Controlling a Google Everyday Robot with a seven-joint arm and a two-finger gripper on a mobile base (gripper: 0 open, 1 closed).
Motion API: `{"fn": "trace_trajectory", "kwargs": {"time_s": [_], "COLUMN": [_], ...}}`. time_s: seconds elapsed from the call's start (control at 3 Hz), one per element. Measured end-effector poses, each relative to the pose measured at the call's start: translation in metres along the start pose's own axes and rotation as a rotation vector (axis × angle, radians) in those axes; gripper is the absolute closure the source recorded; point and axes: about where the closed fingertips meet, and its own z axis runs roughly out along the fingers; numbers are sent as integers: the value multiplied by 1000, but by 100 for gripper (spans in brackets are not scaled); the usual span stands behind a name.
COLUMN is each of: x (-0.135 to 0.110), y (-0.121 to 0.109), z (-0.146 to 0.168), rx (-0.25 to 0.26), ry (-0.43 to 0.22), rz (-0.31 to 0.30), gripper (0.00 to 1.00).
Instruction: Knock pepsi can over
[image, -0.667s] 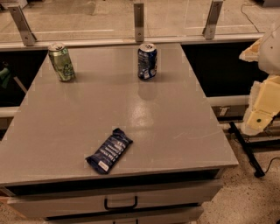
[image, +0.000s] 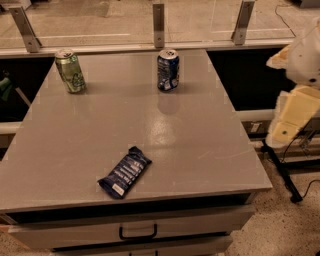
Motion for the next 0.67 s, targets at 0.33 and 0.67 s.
{"fn": "trace_trajectory", "kwargs": {"time_s": [0.33,0.67], "x": [-22,-42], "y": [-58,-103], "z": [52,84], "rx": [54,95], "ry": [-124,-238], "rz": [-18,-13], "gripper": [0,0]}}
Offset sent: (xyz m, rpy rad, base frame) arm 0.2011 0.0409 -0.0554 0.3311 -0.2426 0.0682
